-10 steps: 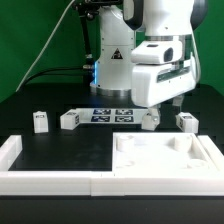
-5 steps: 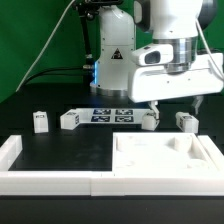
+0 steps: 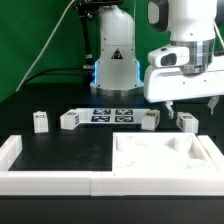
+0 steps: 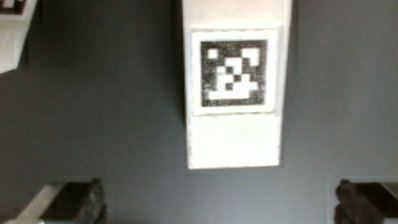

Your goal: Assemble one leg

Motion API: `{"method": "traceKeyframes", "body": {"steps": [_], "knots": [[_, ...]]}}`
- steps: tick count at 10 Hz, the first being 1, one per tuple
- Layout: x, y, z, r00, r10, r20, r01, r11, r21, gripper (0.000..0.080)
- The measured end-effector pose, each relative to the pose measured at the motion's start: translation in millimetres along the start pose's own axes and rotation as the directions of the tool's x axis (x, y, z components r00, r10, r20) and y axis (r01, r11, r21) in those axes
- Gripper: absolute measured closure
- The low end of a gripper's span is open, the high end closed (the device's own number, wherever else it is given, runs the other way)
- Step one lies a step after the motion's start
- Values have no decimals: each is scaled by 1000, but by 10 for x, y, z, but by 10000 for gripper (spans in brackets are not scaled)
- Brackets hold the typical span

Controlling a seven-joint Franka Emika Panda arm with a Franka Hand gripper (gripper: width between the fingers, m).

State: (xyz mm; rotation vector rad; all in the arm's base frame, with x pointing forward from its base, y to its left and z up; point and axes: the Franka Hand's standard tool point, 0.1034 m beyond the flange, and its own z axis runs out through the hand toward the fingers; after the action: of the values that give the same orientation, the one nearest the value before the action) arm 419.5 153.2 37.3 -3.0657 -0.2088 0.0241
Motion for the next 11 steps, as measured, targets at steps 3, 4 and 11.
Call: {"method": "traceKeyframes", "body": {"steps": [3, 4, 11], "knots": [[-100, 31, -19, 953, -2, 303, 10, 1000, -25, 150], [-84, 31, -12, 924, 3, 383, 8, 1000, -28, 150], [-290, 5, 187, 523, 19, 852, 25, 999, -37, 150]]}}
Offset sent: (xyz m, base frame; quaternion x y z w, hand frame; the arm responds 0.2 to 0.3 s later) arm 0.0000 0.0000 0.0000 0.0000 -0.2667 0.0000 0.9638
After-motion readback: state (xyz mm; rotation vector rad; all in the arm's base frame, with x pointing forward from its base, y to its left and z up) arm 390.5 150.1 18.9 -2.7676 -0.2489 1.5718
